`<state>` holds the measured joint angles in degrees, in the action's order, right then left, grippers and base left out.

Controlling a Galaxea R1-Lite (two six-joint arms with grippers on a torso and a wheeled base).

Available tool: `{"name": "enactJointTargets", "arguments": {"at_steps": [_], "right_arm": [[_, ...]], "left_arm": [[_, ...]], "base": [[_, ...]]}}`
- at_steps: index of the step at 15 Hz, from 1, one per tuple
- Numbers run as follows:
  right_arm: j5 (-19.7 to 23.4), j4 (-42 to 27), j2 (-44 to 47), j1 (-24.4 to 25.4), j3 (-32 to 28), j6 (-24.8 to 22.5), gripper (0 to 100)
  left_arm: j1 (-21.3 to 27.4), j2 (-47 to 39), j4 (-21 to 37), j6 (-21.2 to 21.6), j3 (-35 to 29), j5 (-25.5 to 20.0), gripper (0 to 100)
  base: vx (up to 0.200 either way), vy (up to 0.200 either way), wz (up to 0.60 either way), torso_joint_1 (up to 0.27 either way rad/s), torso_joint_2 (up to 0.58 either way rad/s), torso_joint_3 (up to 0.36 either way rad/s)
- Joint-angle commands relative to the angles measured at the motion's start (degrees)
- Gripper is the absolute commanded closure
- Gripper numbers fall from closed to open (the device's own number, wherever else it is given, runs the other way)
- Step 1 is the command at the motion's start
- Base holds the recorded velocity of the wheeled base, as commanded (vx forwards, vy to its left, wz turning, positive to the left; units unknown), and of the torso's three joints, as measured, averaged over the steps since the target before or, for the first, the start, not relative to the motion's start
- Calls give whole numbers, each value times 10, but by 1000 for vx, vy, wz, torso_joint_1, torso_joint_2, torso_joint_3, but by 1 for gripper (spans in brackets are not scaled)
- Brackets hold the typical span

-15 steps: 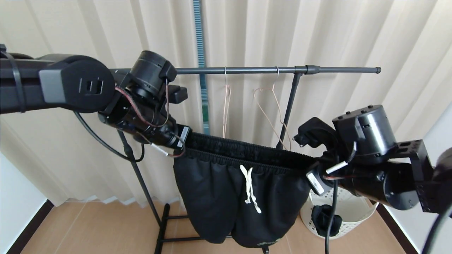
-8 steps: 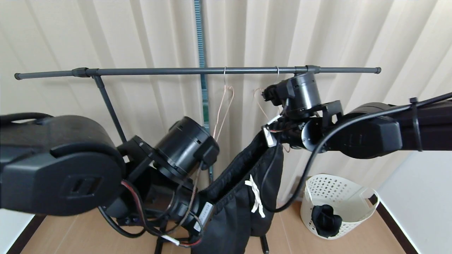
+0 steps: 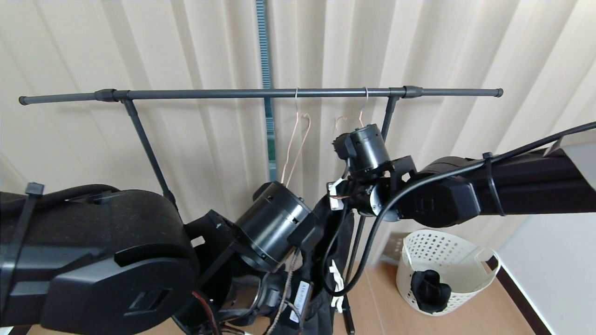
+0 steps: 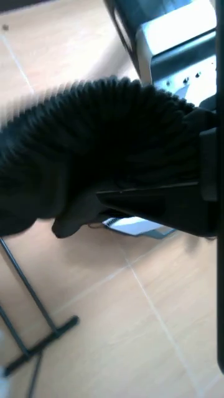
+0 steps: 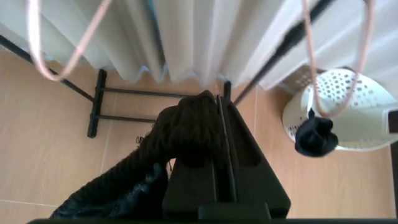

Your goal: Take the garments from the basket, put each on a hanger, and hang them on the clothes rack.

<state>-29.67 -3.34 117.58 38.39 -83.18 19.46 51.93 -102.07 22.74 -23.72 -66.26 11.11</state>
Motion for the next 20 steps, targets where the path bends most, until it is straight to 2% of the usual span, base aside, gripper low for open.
{"name": "enactJointTargets", "arguments": {"at_steps": [1, 3, 5, 6, 11, 15, 16, 19, 20], "right_arm": [[10, 3, -96, -54, 92, -20, 100], [14, 6, -191, -74, 173, -123, 100], [13, 4, -237, -75, 218, -161, 100], [11, 4, -240, -75, 225, -174, 100], [8, 3, -234, -74, 231, -186, 100], [8, 4, -236, -75, 239, -201, 100], [8, 4, -234, -75, 239, -201, 100], [8, 4, -234, -82, 246, -206, 100], [8, 4, -238, -99, 247, -218, 100]], "left_arm": [[-60, 28, -4, 18, 26, 4, 100], [-112, 7, -36, 61, 16, 4, 100], [-147, -46, -96, 84, -12, 6, 100], [-158, -64, -103, 98, -30, 6, 100], [-164, -91, -103, 127, -88, 6, 100], [-155, -88, -103, 137, -89, 6, 100], [-155, -88, -103, 137, -88, 7, 0], [-154, -66, -103, 137, -83, 8, 0], [-154, -46, -103, 138, -70, 6, 0]], "base": [[0, 0, 0, 0, 0, 0], [0, 0, 0, 0, 0, 0], [0, 0, 0, 0, 0, 0], [0, 0, 0, 0, 0, 0], [0, 0, 0, 0, 0, 0], [0, 0, 0, 0, 0, 0], [0, 0, 0, 0, 0, 0], [0, 0, 0, 0, 0, 0], [0, 0, 0, 0, 0, 0]]}}
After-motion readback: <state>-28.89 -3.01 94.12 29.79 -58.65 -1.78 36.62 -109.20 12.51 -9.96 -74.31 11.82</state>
